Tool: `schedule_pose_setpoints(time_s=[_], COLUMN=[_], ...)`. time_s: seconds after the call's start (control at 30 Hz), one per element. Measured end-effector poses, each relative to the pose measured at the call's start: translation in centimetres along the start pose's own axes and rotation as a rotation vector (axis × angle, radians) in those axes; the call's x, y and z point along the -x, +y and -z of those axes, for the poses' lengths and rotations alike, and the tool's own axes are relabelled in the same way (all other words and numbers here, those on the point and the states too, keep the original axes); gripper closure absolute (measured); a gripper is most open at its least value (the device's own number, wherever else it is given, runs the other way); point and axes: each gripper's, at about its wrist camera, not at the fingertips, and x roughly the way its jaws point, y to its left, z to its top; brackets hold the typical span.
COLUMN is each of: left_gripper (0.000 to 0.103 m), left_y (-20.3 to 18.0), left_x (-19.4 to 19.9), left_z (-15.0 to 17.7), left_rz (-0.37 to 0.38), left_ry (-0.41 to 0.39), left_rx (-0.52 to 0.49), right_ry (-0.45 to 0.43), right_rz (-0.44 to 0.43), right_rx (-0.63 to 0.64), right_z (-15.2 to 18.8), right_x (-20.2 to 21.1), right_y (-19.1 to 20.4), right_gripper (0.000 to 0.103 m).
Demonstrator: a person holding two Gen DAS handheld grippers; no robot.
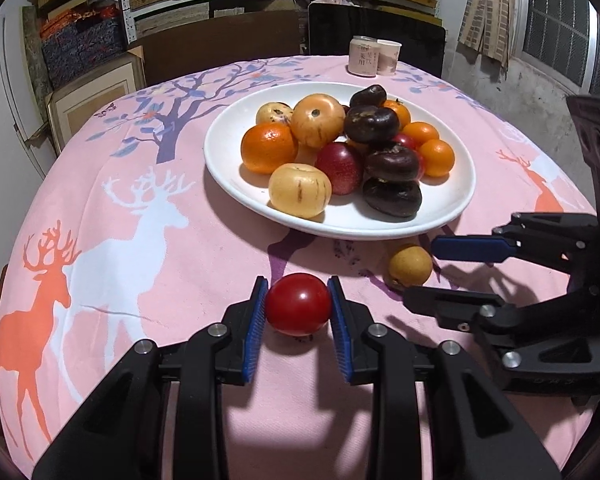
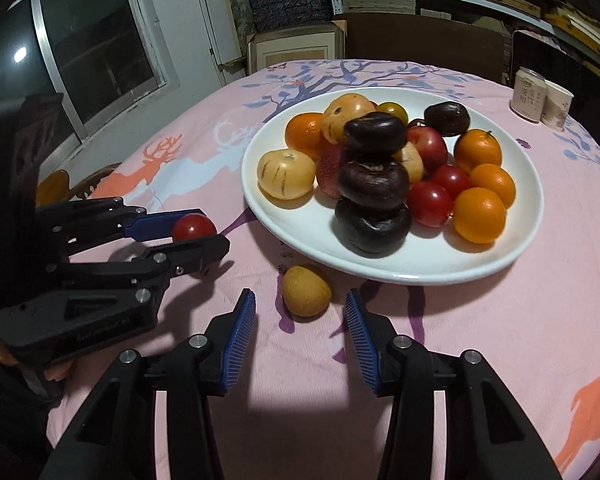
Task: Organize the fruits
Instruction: 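Grasp a red tomato with the left tool while the right tool grasps a small yellow fruit, then carry both fruits over the plate and open both tools to release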
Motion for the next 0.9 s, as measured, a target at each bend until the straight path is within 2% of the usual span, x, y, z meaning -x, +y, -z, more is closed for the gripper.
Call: schedule_pose_setpoints(time_s=[0.07,0.1,0.13,0.23,0.4,0.7,0.9], left_gripper=[0.074,0.074,0.074,0.074,0.074,0.074,0.074], left_y=[0.0,0.1,0.2,0.3,0.2,0.2,-0.7], left_x=[0.0,0.0,-0.1,-0.3,-0.4,-0.1,1.4], left_z=[0.1,0.1,0.1,0.1,0.1,0.1,-0.4], left_rz=[-0.001,-0.003,-0.005,-0.008,-0.018,-0.014,0.001], left_ry=[0.0,0.0,0.001,0.01,0.011,0.002,-0.038], left_rx=[0.001,0.005,0.008,0.016,0.012,0.023,0.017], right_ry=[0.004,0.011,0.018,0.01,-0.025,-0.075,-0.113], right_rz=[0.022,0.029,0.037,0.061,0.028,0.052,0.072], right_rx=[0.014,0.018,0.023,0.039,0.028,-0.054,-0.09], right_z=[-0.2,-0.2,-0.1,0.2,1.1,2.1,1.8], right_x=[-0.5,-0.7,-0.9,-0.5,1.5,5.1,6.9], right_y=[0.3,0.5,0.6,0.7,0.3,-3.3,-5.5], right_gripper=[0.062,0.073,0.076,0.076,0.076,0.076,0.076])
